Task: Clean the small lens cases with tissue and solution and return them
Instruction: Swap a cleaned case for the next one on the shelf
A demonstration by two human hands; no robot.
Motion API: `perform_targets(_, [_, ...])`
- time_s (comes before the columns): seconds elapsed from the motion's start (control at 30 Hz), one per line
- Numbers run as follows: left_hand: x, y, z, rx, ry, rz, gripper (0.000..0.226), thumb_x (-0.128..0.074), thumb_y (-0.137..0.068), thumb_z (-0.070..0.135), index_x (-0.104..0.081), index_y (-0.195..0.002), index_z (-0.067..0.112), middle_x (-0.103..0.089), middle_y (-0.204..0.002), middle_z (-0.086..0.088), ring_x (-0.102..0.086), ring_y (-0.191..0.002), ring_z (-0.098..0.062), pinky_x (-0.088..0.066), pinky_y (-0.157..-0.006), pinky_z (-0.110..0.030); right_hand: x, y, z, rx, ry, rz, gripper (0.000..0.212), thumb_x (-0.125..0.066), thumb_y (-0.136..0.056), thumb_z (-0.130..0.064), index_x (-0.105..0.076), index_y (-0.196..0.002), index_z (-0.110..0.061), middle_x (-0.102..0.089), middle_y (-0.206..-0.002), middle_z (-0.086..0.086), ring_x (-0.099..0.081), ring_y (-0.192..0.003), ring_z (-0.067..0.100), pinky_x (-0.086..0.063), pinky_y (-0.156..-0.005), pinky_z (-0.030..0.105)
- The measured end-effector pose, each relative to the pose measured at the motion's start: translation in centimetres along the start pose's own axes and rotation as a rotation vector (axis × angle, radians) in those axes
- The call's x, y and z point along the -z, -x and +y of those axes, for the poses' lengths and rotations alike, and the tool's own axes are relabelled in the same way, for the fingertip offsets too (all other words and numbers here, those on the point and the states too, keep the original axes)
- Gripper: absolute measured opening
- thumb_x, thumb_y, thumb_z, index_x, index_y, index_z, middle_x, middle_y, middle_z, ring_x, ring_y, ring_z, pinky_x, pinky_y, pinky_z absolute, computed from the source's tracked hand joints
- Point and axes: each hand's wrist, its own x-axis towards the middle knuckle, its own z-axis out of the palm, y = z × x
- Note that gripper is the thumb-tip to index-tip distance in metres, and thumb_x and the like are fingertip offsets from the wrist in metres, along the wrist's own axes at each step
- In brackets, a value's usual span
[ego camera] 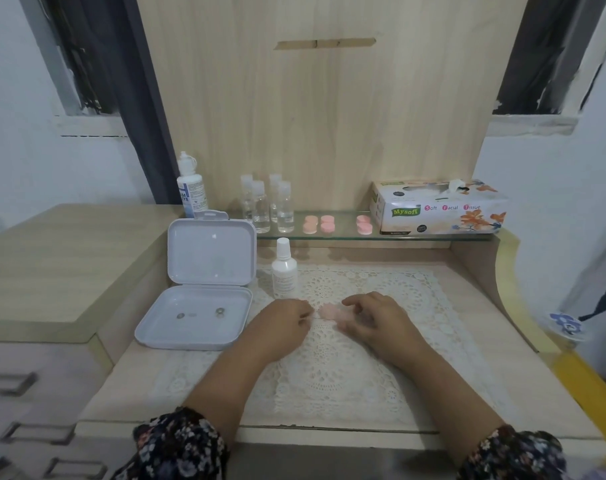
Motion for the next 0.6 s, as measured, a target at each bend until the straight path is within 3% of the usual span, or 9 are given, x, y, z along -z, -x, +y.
perform_targets(0.07, [0.2, -0.5, 1.1, -0.006, 0.071, 0.010, 0.033, -0.049, -0.097, 0.026, -0.056, -0.129, 0.020, -0.058, -0.130, 0.002, -0.053, -0.116, -0.015, -0.043, -0.096, -0.030, -0.1, 0.0, 0.0, 0.021, 0.006, 0.020, 0.036, -0.062, -0.086, -0.054, -0.063, -0.117, -0.035, -0.052, -0.100, -0.023, -0.048, -0.101, 0.005, -0.041, -0.096, 0.036])
perform_targets(0.2, [-1.2, -1.5, 2.6, -0.081, 0.112, 0.010, 0.040, -0.051, -0.098, 0.029, -0.050, -0.137, 0.021, -0.050, -0.140, 0.002, -0.045, -0.127, -0.014, -0.035, -0.108, -0.031, -0.4, -0.1, 0.2, 0.041, 0.000, 0.052, 0.036, -0.057, -0.091, -0.051, -0.066, -0.118, -0.029, -0.056, -0.104, -0.023, -0.050, -0.102, 0.006, -0.043, -0.096, 0.039])
perform_targets(0.5, [-2.5, -1.8, 2.4, -0.090, 0.086, 0.117, 0.031, -0.050, -0.099, 0.024, -0.063, -0.123, 0.010, -0.053, -0.115, -0.007, -0.049, -0.107, -0.017, -0.038, -0.095, -0.022, -0.7, -0.3, 0.5, 0.024, -0.025, 0.086, 0.033, -0.063, -0.090, -0.038, -0.067, -0.120, -0.023, -0.064, -0.113, -0.010, -0.048, -0.105, 0.007, -0.040, -0.098, 0.033])
perform_targets(0.6, [-2.4, -1.9, 2.8, -0.075, 0.021, 0.110, 0.029, -0.048, -0.099, 0.025, -0.065, -0.114, 0.007, -0.053, -0.111, -0.010, -0.049, -0.105, -0.021, -0.040, -0.093, -0.028, -0.9, -0.4, 0.6, 0.022, -0.031, 0.092, 0.031, -0.065, -0.090, -0.034, -0.069, -0.118, -0.023, -0.065, -0.112, -0.010, -0.048, -0.105, 0.007, -0.039, -0.097, 0.030])
